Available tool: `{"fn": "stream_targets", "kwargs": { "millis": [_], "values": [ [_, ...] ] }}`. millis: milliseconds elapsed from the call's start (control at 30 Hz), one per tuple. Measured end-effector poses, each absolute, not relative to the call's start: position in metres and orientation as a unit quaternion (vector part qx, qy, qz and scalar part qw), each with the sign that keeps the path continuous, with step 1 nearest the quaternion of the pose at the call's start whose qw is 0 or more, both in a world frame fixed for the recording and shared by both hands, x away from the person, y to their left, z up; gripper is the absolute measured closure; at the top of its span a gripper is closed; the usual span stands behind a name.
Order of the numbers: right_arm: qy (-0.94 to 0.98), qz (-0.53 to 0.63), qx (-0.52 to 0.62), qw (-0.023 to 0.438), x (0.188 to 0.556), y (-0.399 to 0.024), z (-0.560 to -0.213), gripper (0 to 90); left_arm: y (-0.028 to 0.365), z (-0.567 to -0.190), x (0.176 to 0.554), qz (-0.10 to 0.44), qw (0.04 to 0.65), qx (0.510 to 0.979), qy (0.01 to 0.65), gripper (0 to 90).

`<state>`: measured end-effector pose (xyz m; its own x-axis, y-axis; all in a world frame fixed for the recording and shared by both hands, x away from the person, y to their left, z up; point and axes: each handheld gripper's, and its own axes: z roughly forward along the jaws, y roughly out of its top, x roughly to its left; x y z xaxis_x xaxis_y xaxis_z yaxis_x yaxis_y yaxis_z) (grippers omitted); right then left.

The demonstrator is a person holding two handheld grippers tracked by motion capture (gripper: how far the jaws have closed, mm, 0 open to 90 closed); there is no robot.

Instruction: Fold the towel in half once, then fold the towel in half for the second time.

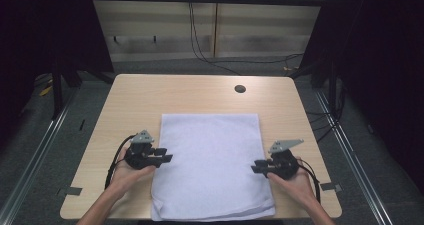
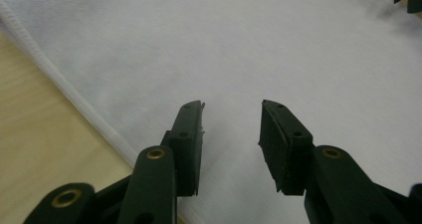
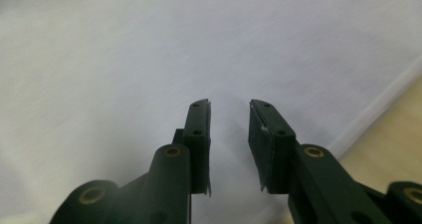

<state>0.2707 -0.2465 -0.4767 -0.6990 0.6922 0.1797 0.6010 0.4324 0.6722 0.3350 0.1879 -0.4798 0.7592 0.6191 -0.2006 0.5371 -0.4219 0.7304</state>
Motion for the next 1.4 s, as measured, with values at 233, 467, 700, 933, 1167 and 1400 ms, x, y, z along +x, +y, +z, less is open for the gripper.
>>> {"fn": "stream_targets", "kwargs": {
  "millis": [233,467,700,933,1167,1400],
  "values": [
    [0.828,0.361,0.42,0.083,0.334,-0.241,-0.483,57.0,0.182,-0.491,0.374,0.071,0.39,0.834,0.385,54.4],
    [0.827,0.353,0.428,0.088,0.351,-0.23,-0.497,55.7,0.187,-0.499,0.371,0.087,0.377,0.848,0.362,58.1],
    [0.845,0.335,0.406,0.099,0.334,-0.226,-0.495,51.5,0.191,-0.501,0.352,0.091,0.382,0.852,0.345,57.9],
    [0.844,0.344,0.408,0.054,0.313,-0.229,-0.493,52.3,0.196,-0.499,0.333,0.079,0.379,0.858,0.337,57.6],
    [0.849,0.35,0.393,0.045,0.299,-0.233,-0.493,52.8,0.197,-0.497,0.312,0.072,0.377,0.864,0.327,56.7],
    [0.855,0.348,0.383,0.022,0.29,-0.233,-0.492,52.7,0.205,-0.496,0.293,0.053,0.379,0.868,0.317,56.8]
  ]
}}
